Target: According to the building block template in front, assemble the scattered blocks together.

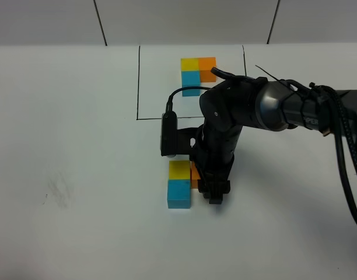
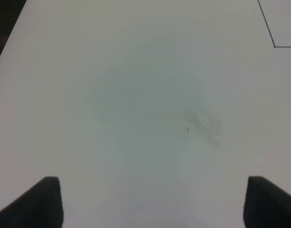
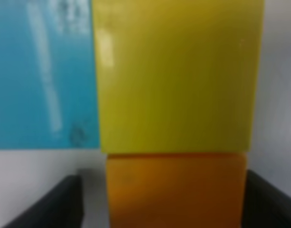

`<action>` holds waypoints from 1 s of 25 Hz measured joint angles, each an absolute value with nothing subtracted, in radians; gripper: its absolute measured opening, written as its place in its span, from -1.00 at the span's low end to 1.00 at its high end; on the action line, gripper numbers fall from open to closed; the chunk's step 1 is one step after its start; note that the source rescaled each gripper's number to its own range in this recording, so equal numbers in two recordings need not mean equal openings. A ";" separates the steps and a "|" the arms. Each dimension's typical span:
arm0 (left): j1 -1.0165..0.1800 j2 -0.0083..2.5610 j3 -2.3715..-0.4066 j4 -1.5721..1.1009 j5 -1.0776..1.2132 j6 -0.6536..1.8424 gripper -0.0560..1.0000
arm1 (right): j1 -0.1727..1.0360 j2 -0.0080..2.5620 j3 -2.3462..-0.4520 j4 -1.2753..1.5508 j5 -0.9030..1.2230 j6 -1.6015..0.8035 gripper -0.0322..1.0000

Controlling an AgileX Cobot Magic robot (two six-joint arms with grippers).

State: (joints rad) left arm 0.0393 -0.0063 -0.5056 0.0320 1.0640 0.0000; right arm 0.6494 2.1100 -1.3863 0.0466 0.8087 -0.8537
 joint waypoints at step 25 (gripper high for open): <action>0.039 -0.006 -0.506 0.032 1.064 0.000 0.31 | -0.322 0.971 -1.006 -0.198 0.945 -0.406 1.00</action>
State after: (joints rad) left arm 0.0393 -0.0063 -0.5056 0.0320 1.0640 0.0000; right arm -0.3225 0.9705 -1.0056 -0.1977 0.9448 -0.4060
